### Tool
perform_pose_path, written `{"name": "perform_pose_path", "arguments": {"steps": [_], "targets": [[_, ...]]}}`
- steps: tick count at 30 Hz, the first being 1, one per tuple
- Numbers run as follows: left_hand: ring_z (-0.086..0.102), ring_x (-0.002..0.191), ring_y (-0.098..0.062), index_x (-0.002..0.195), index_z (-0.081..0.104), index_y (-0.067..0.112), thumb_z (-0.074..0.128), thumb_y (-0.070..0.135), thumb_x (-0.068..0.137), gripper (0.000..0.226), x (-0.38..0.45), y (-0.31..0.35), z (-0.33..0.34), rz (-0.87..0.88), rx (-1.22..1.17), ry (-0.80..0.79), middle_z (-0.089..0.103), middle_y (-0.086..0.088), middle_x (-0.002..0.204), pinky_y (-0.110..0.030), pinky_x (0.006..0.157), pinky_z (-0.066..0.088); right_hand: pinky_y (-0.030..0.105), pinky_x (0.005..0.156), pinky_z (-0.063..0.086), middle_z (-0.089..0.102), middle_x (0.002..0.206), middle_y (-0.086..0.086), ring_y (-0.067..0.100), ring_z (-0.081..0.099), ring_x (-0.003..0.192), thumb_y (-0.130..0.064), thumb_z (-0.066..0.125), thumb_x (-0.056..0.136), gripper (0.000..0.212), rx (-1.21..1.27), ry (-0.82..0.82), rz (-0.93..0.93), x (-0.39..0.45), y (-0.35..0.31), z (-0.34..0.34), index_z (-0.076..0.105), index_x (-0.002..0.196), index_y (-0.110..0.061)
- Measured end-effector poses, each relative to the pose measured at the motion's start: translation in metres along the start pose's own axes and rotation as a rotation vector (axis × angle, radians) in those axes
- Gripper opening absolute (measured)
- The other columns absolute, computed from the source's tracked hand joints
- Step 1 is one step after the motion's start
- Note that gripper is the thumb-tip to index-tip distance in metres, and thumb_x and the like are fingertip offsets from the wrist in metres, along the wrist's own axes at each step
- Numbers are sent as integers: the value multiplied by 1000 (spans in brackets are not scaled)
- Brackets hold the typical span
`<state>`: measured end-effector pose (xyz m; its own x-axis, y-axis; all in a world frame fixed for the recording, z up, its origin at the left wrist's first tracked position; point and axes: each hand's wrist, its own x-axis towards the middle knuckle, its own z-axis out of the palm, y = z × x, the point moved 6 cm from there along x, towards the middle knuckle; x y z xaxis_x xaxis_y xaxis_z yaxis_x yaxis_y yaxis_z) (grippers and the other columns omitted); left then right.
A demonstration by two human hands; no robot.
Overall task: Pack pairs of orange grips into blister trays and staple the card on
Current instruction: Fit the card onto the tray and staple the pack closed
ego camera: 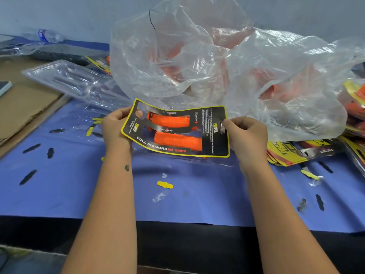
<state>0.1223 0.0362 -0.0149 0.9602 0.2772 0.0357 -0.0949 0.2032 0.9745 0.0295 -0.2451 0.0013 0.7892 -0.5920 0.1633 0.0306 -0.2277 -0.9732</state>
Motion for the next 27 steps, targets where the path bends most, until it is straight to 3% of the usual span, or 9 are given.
{"name": "perform_pose_path", "arguments": {"steps": [3, 6, 9, 12, 15, 18, 20, 24, 27], "targets": [[58, 58, -9, 81, 70, 12, 67, 7, 79, 6, -3, 5, -7, 6, -139, 140, 66, 7, 60, -20, 56, 47, 34, 63, 43, 59, 55, -7, 13, 49, 56, -17, 65, 72, 17, 112, 27, 31, 0, -1, -4, 68, 55, -20], [62, 63, -9, 81, 70, 16, 52, 14, 88, 19, -3, 4, -21, -65, -378, 311, 67, 4, 66, -20, 57, 48, 34, 65, 44, 60, 55, -9, 16, 52, 61, -19, 66, 73, 20, 144, 78, 28, 0, -3, -11, 70, 53, -24], [63, 66, -9, 81, 69, 18, 48, 14, 88, 23, -6, 7, -25, -39, -364, 351, 67, 4, 69, -20, 59, 48, 28, 61, 41, 58, 55, -10, 13, 49, 60, -17, 67, 79, 26, 147, 116, 44, 0, -2, -14, 68, 53, -21], [64, 72, -7, 79, 68, 22, 48, 13, 85, 24, -13, 17, -15, 91, -167, 299, 66, 4, 71, -21, 63, 46, 27, 58, 35, 48, 50, -9, 13, 40, 57, -16, 64, 80, 24, 112, 171, 44, 1, 0, -17, 61, 56, -13], [63, 85, -7, 83, 66, 30, 47, 22, 84, 20, -19, 26, 8, 278, 125, 137, 68, 8, 84, -21, 74, 46, 32, 56, 30, 43, 52, -3, 14, 35, 56, -24, 56, 80, 25, -70, 258, -15, 0, -1, -24, 56, 64, -4], [57, 103, -12, 102, 68, 24, 48, 28, 86, 26, -34, 27, 43, 545, 500, -109, 64, 12, 102, -25, 90, 43, 31, 52, 29, 48, 59, -5, 7, 41, 54, -29, 49, 88, 27, -295, 285, -52, -4, -5, -25, 49, 64, -16], [52, 113, -17, 115, 66, 21, 46, 32, 87, 35, -47, 19, 67, 692, 777, -261, 63, 8, 113, -32, 102, 34, 34, 55, 25, 47, 63, -10, 12, 44, 61, -32, 46, 92, 21, -453, 270, -62, -5, -7, -23, 51, 75, -20], [37, 132, -11, 124, 59, 31, 32, 45, 91, 45, -55, -4, 85, 713, 1099, -336, 55, 10, 129, -43, 116, 4, 35, 64, 27, 45, 65, -8, 29, 44, 73, -38, 44, 93, 21, -645, 248, -103, -5, -10, -19, 51, 94, -18], [34, 135, -11, 120, 60, 33, 33, 42, 97, 37, -50, -6, 81, 624, 1028, -277, 54, 13, 129, -54, 115, -1, 33, 62, 35, 60, 69, -5, 24, 56, 72, -37, 52, 89, 19, -428, 201, -108, -5, -11, -17, 55, 101, -22]]}}
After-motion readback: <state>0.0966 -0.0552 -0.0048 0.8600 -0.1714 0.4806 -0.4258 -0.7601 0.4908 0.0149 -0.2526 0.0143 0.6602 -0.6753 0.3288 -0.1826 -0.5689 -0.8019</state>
